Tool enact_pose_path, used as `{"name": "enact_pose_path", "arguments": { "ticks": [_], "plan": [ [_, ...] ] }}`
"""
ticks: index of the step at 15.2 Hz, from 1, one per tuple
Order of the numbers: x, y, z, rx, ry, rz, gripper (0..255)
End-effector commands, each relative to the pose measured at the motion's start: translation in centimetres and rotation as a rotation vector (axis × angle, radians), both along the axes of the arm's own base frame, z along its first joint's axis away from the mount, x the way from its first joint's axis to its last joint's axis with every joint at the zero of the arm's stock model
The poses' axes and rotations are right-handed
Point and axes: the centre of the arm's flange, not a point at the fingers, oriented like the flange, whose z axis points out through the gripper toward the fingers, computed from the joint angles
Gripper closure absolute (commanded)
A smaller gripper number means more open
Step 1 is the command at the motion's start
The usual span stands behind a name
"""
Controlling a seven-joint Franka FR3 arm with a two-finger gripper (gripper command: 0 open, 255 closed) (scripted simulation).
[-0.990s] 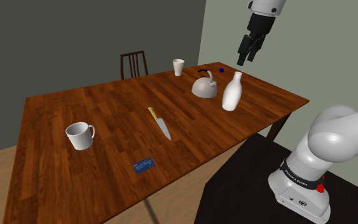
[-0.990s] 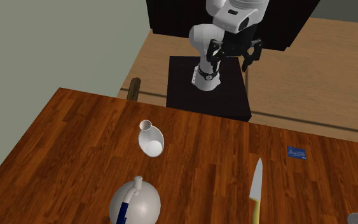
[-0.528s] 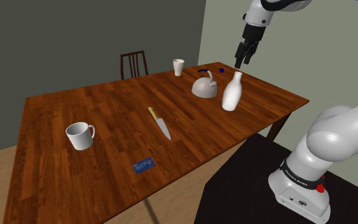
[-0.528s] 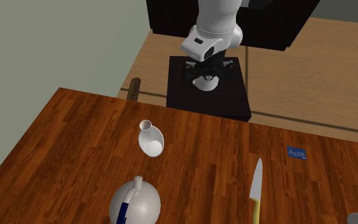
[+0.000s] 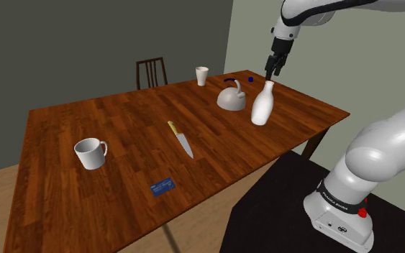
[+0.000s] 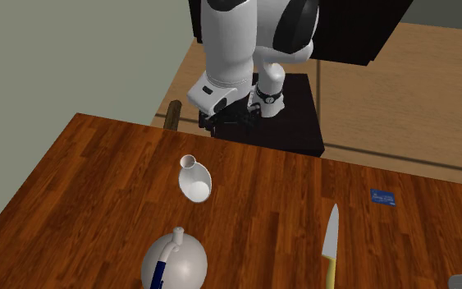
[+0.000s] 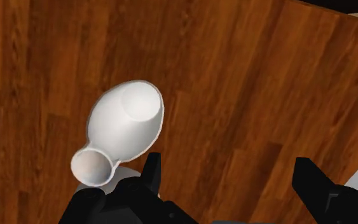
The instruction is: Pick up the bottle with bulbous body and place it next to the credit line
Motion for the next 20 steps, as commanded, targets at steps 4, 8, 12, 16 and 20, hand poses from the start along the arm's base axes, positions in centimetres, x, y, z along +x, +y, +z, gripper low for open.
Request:
{"name": "enact_pose_path", "arguments": {
  "ticks": [4,8,12,16,20],
  "plan": [
    [3.1,-5.4,-3.0,-0.008,0.022,0.007,0],
    [5.4,-9.6,-5.3,-0.012,0.040,0.012,0],
    [6.4,-11.6,-7.4,-0.015,0.049,0.014,0],
    [6.3,-11.6,-9.5,-0.015,0.049,0.014,0],
    [6.3,-11.6,-10.3,-0.015,0.049,0.014,0]
  ]
}}
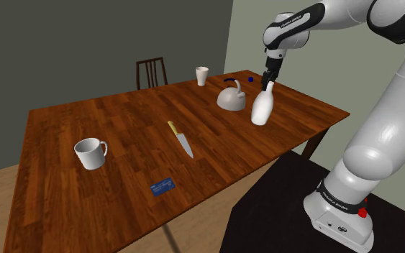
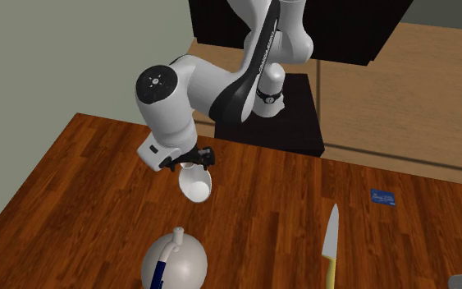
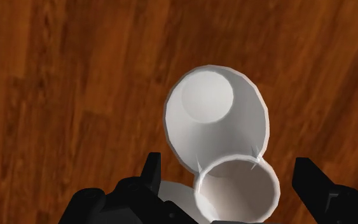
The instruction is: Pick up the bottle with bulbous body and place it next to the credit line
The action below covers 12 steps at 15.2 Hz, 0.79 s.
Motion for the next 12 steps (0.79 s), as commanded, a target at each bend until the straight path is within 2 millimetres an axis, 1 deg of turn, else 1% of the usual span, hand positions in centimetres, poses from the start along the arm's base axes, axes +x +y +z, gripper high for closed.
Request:
{"name": "enact_pose_path", "arguments": {
  "ticks": [1,5,6,12],
  "plan": [
    [0.01,0.01,-0.11,0.000,0.000,0.000,0],
    [0.01,0.01,-0.11,0.000,0.000,0.000,0],
    [0.01,0.01,-0.11,0.000,0.000,0.000,255],
    [0.01,0.00,-0.10,0.000,0.000,0.000,255]
  ]
}}
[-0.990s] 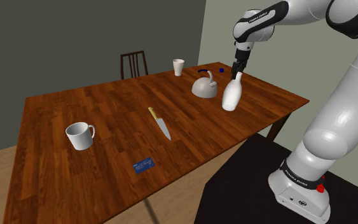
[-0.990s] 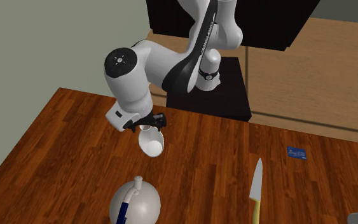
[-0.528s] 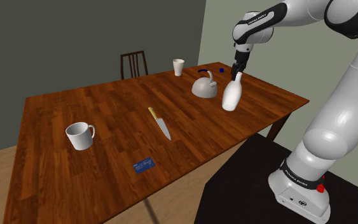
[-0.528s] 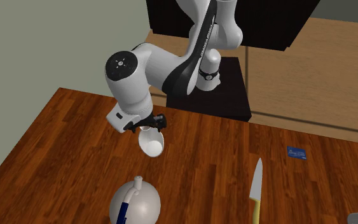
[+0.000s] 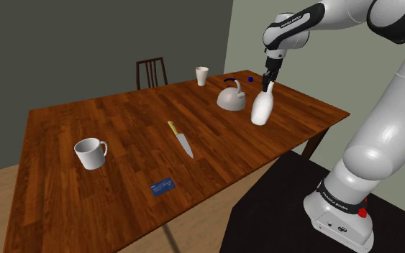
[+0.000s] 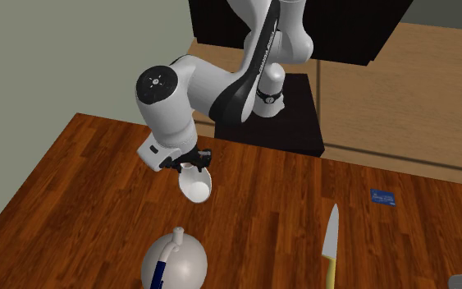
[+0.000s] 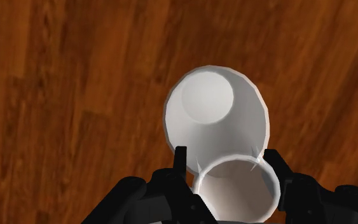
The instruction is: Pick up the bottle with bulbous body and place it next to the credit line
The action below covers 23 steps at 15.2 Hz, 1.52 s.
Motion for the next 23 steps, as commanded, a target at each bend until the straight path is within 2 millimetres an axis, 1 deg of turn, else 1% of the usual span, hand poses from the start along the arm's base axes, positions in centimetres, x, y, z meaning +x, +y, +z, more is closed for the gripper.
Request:
{"name": "enact_pose_path", "arguments": {
  "ticks": [1,3,23],
  "plan": [
    [0.0,0.0,0.0,0.000,0.001,0.000,255],
    [0.0,0.0,0.0,0.000,0.001,0.000,255],
    [0.0,0.0,10.5,0.000,0.001,0.000,255]
  ]
}}
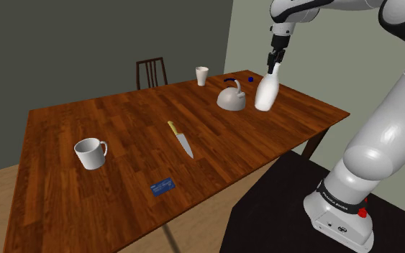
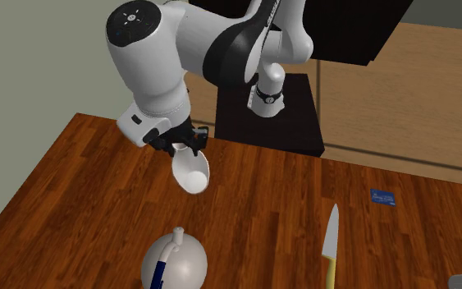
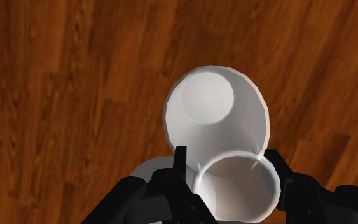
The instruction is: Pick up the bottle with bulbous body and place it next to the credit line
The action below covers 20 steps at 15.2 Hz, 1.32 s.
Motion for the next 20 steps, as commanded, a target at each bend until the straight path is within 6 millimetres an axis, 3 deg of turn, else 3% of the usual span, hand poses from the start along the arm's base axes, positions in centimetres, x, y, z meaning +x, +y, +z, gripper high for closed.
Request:
{"name": "enact_pose_path", "arguments": {
  "ticks": [1,20],
  "plan": [
    [0.1,0.0,1.2,0.000,0.000,0.000,255],
    [0.1,0.0,11.2,0.000,0.000,0.000,255]
  ]
}}
